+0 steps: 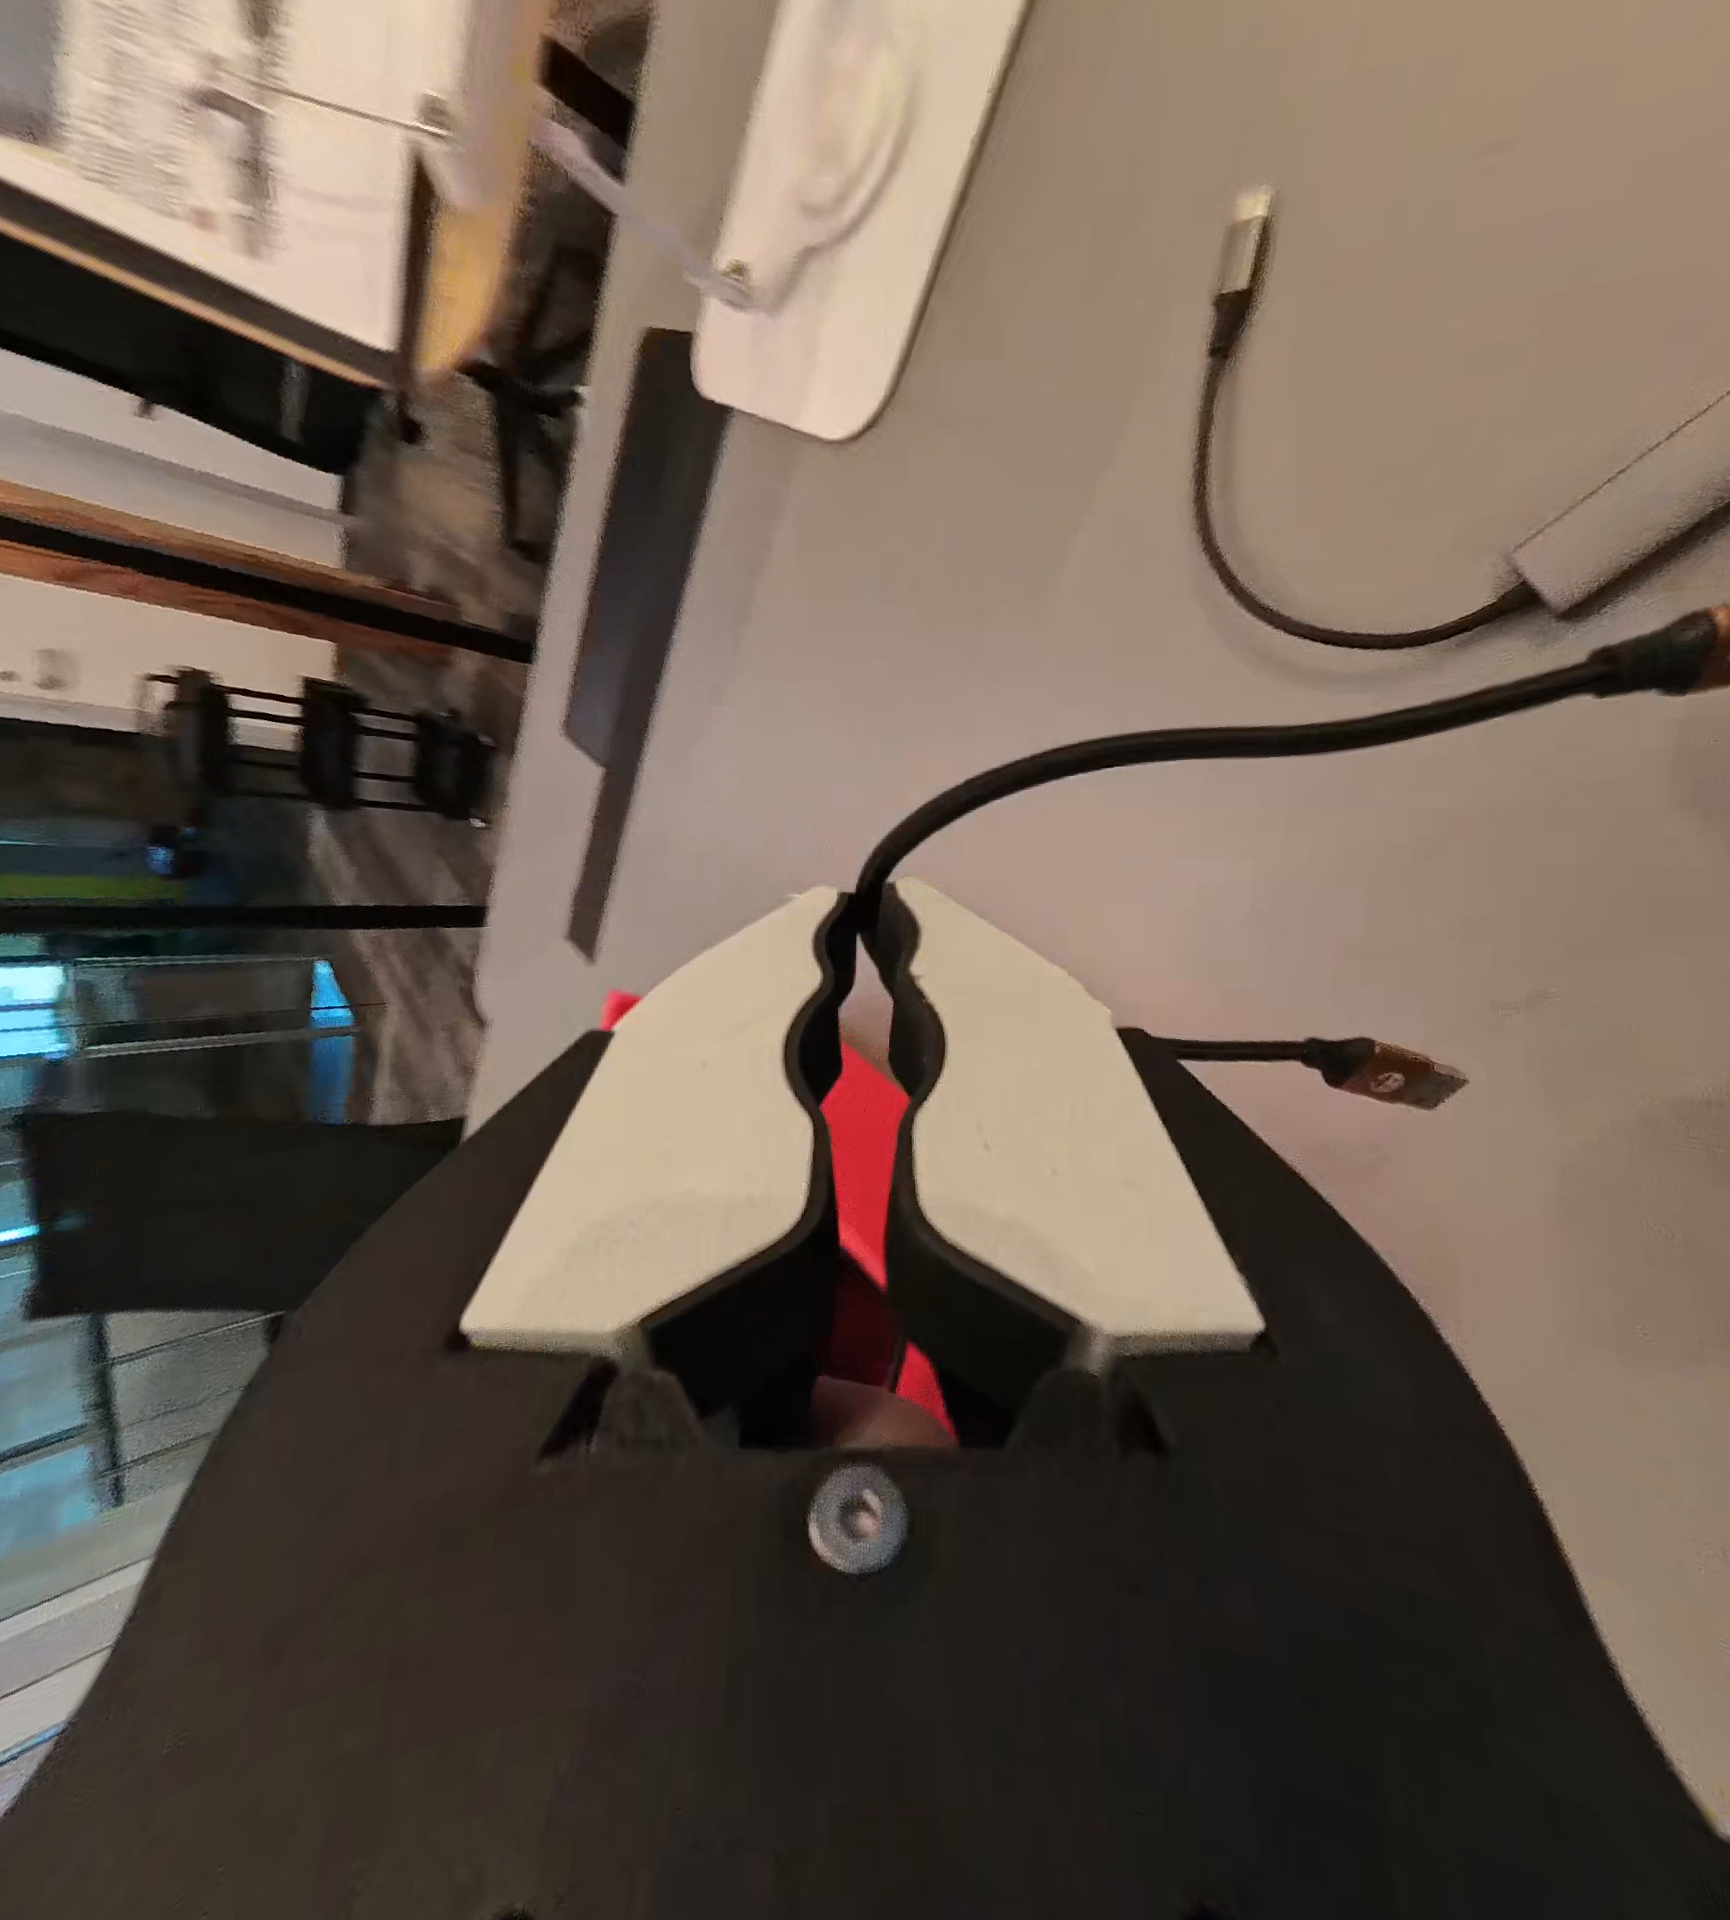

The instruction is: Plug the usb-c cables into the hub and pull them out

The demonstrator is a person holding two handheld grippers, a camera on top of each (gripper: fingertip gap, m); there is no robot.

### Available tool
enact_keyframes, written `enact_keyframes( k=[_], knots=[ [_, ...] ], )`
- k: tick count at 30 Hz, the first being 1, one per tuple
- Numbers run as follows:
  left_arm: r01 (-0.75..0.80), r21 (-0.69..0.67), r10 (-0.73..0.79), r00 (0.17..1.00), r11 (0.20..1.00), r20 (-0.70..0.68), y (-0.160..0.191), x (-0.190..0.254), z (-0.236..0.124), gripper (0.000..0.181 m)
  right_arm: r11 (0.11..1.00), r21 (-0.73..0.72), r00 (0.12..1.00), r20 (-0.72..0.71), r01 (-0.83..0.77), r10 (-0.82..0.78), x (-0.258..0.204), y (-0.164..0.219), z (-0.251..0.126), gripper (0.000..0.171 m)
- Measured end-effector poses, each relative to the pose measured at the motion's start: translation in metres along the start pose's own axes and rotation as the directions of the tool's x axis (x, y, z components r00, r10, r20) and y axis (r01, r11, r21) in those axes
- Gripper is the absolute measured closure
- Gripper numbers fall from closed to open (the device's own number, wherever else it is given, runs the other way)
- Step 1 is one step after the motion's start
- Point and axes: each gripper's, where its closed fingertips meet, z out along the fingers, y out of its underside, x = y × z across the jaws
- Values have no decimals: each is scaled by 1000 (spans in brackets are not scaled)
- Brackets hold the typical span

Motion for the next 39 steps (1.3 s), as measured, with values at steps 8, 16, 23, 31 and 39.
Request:
enact_keyframes(
  k=[8,16,23,31,39],
  knots=[
    [-106,-249,41,966,963,-256,35,47,81,178,999,-34,1000,28,9,-8,-4,8,5,139],
    [-198,-378,69,942,904,-328,56,64,107,156,982,-156,992,85,105,-92,-13,39,20,129],
    [-174,-247,104,956,953,-274,31,58,92,121,965,-230,988,117,122,-97,-13,61,31,129],
    [-279,44,279,912,959,-300,-27,106,67,136,951,-258,979,152,172,-135,-18,70,35,150],
    [-389,204,428,878,898,-212,-58,142,66,137,971,-225,982,182,86,-45,-19,62,30,151]
  ],
)
